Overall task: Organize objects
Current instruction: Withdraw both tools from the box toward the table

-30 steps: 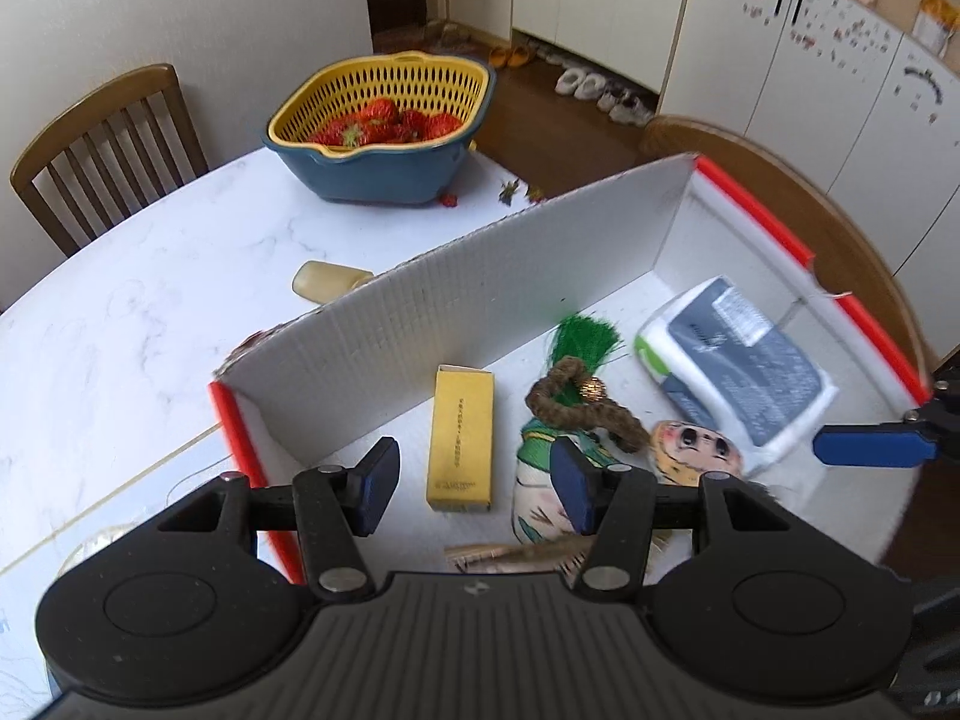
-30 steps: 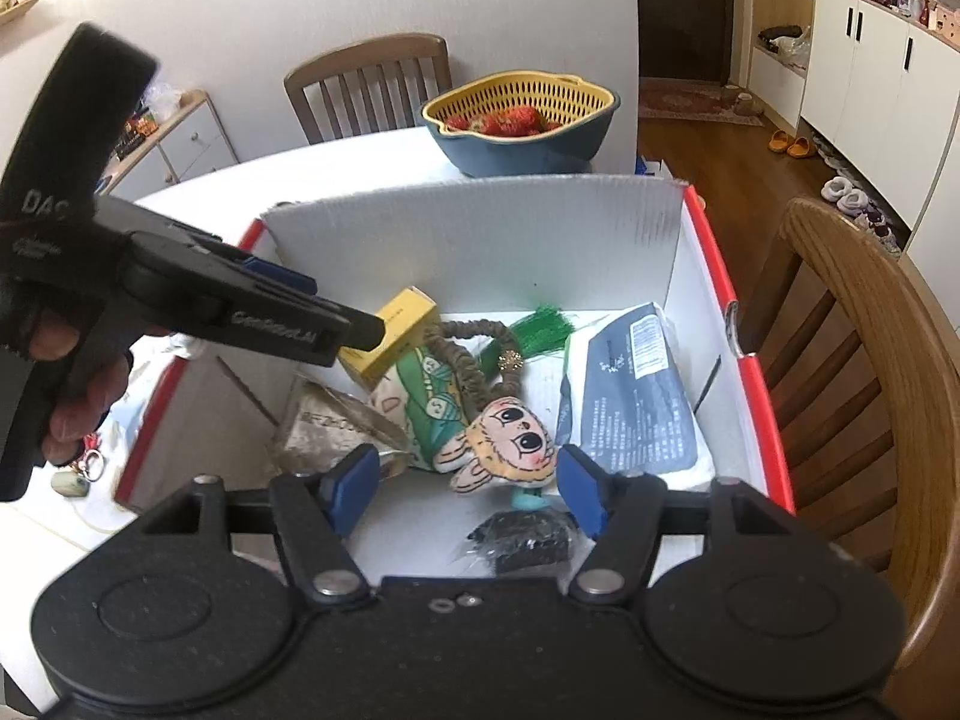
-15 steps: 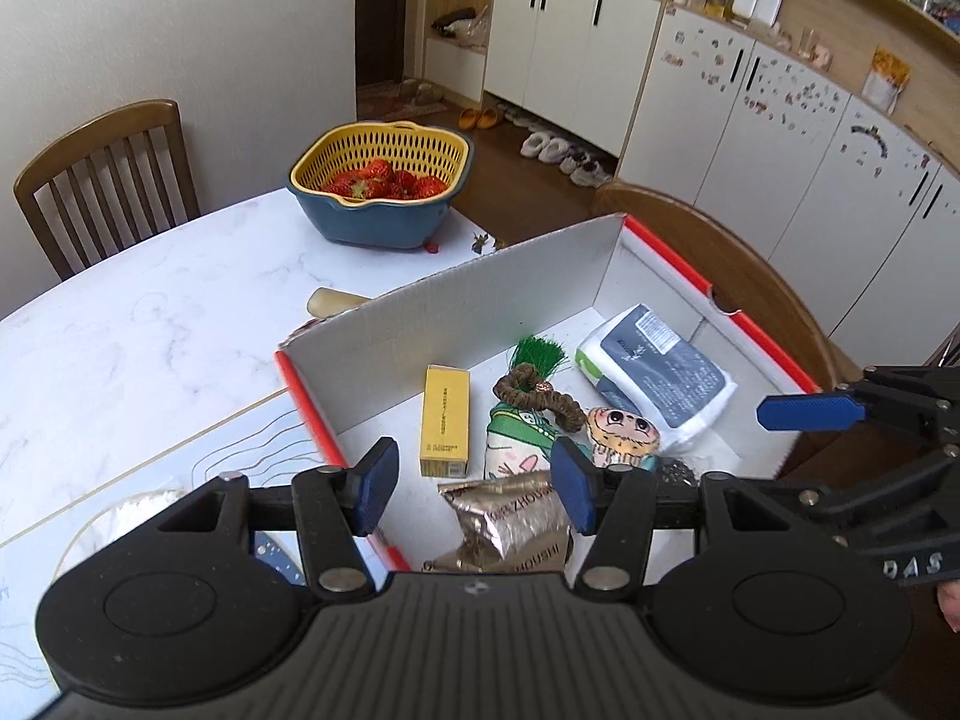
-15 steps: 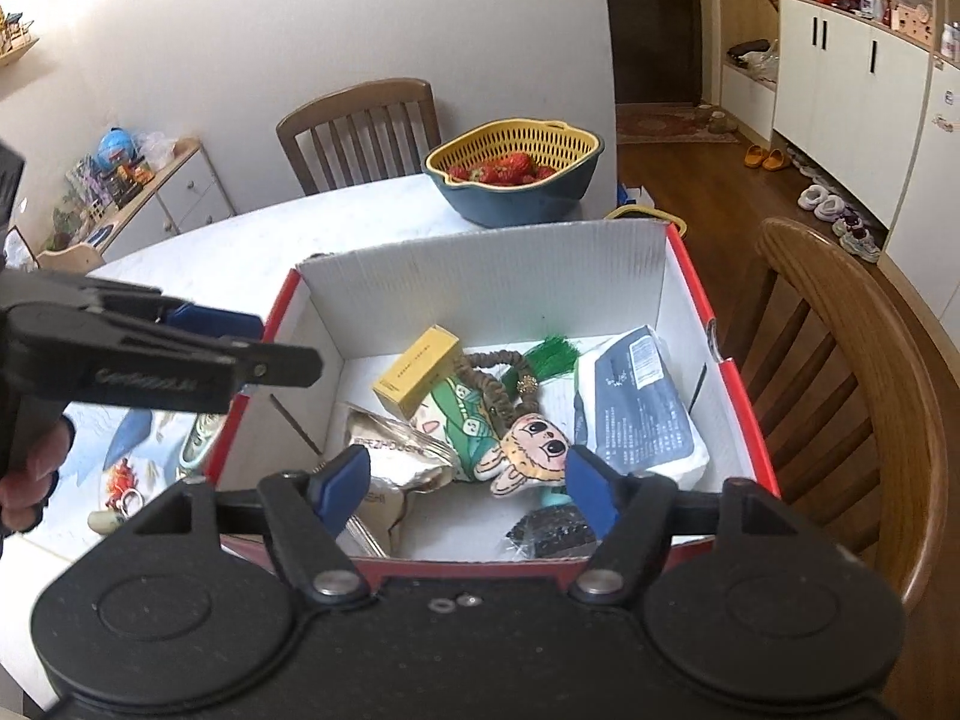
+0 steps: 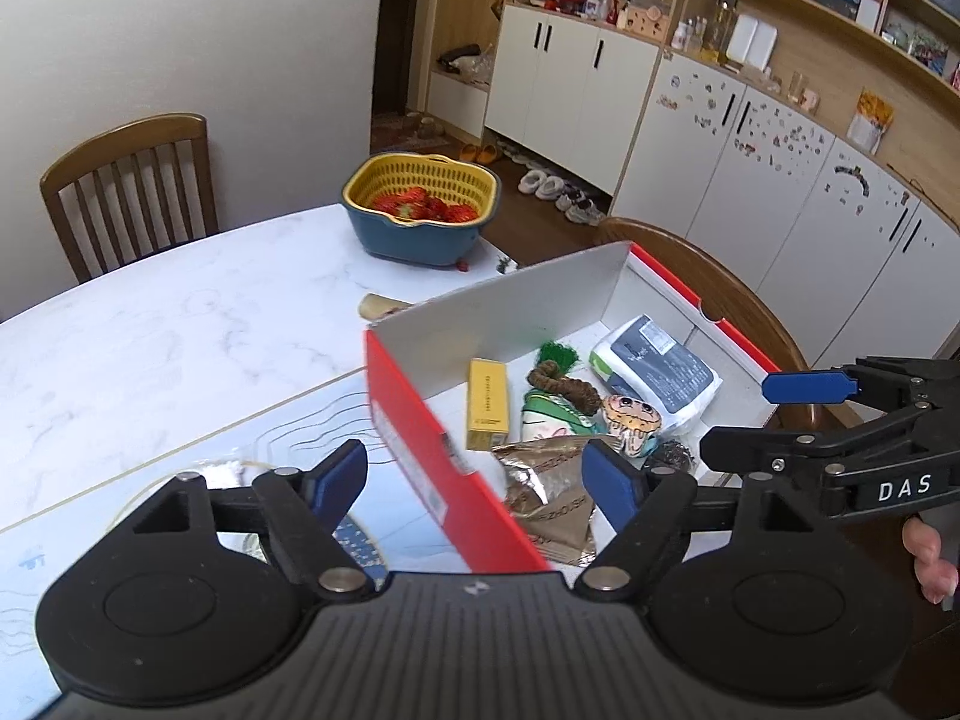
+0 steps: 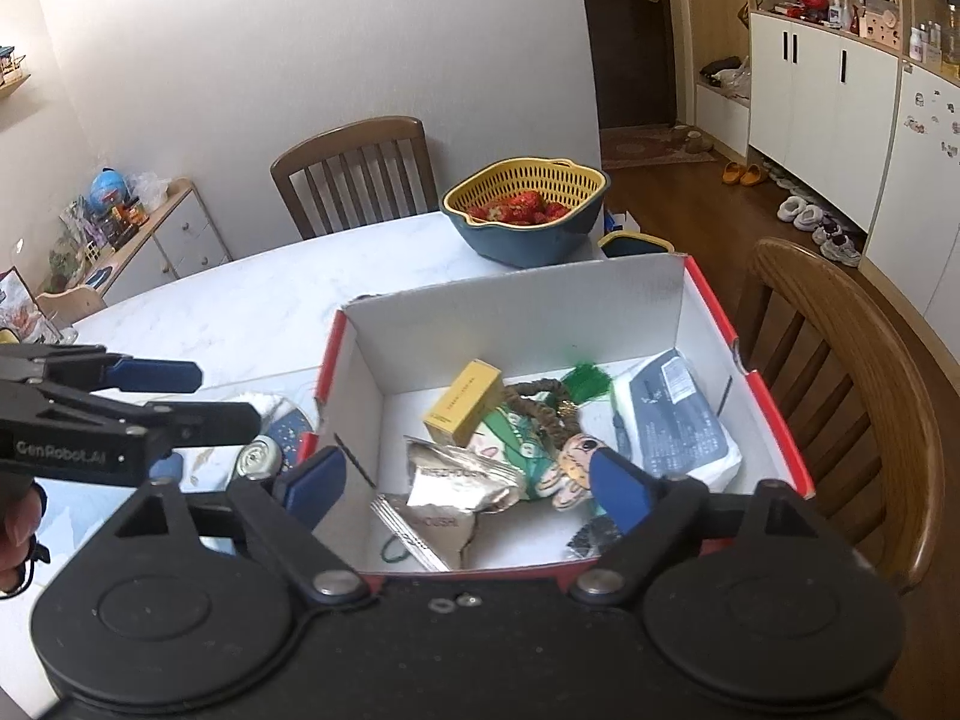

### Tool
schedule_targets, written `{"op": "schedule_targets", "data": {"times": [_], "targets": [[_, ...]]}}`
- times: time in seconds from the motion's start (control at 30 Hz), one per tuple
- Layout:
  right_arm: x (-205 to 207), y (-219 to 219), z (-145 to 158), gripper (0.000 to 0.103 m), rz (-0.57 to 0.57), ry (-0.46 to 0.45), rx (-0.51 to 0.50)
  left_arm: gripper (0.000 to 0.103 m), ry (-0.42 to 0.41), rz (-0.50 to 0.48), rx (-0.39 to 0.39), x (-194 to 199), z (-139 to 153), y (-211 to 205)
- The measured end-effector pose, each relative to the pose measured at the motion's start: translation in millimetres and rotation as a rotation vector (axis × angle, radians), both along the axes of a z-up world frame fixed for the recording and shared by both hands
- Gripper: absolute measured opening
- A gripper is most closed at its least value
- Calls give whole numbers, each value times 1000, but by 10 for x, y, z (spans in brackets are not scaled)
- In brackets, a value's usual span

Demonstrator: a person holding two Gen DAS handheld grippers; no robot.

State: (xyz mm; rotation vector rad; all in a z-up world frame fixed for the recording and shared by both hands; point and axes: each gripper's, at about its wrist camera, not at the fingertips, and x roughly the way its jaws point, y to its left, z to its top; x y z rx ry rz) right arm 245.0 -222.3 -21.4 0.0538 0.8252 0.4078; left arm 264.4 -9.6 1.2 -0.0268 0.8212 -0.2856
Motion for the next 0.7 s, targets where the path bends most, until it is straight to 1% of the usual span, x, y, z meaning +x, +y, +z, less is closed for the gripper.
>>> {"op": "schedule_targets", "data": {"times": [0.13,0.3,0.33,0.37,0.47,0.7], "targets": [[-91,152,47,95,-2,-23,7,84,-15,19,-10,-89,32,213],[-214,363,96,99,8,-58,14,85,-28,43,-29,-179,63,527],[-237,409,102,101,8,-65,15,88,-30,49,-31,-192,64,591],[-256,457,105,101,8,-70,16,93,-33,55,-33,-199,63,657],[-290,601,109,101,15,-72,25,100,-51,79,-38,-220,55,852],[-342,1048,45,101,70,-58,16,103,-91,144,-6,-221,-54,1280]]}}
